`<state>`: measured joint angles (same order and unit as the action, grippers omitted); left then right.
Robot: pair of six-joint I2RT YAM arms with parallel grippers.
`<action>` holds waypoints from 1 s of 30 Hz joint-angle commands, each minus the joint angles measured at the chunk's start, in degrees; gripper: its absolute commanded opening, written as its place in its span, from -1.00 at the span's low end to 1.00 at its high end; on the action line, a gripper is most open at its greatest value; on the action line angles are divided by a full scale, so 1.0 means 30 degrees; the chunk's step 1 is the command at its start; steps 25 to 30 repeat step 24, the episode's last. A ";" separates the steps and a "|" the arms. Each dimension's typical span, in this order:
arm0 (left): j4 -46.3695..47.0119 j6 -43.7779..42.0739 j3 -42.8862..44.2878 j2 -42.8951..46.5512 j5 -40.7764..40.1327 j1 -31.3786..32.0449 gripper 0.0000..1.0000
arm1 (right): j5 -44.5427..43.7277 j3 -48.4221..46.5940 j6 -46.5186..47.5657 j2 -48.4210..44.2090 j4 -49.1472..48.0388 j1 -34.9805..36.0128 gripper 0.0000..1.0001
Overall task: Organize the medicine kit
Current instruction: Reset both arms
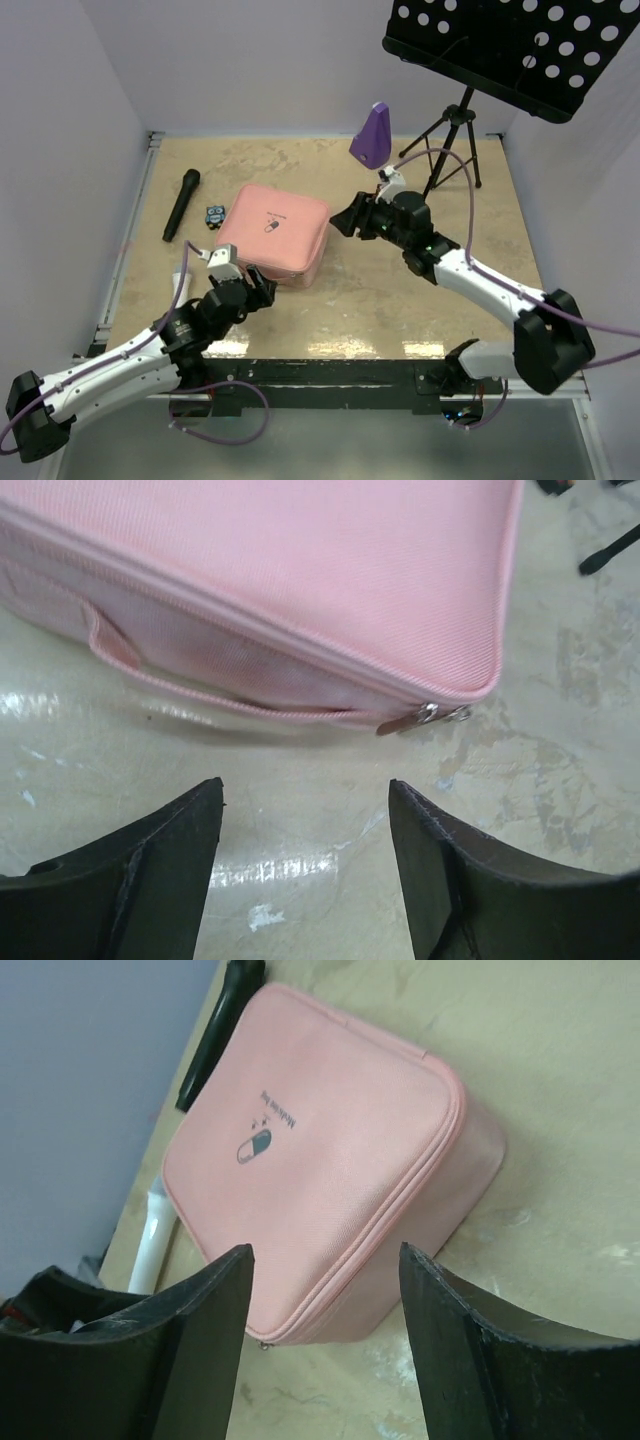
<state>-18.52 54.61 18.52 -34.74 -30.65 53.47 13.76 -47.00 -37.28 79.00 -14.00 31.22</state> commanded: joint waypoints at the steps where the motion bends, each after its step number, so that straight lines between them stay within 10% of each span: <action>1: 0.0986 -0.2965 0.2259 0.0477 -0.2317 -0.0041 0.46 | -0.6007 0.0870 0.2432 -0.3183 0.1237 0.0927 0.27; 7: 0.2714 -0.5513 0.4136 -0.1161 -0.2910 -0.0392 0.71 | -1.1406 0.3476 0.2934 -0.7022 0.1005 0.1807 0.22; 14: 0.4123 -0.4964 0.4898 -0.3825 0.3090 -0.4400 0.75 | -1.6330 0.4858 0.3021 -0.8347 0.0827 0.5672 0.25; 30: 0.2196 -0.3644 0.7181 -0.4503 0.3103 -0.4992 0.82 | -1.6248 0.4214 0.2963 -0.8289 0.1325 0.5999 0.31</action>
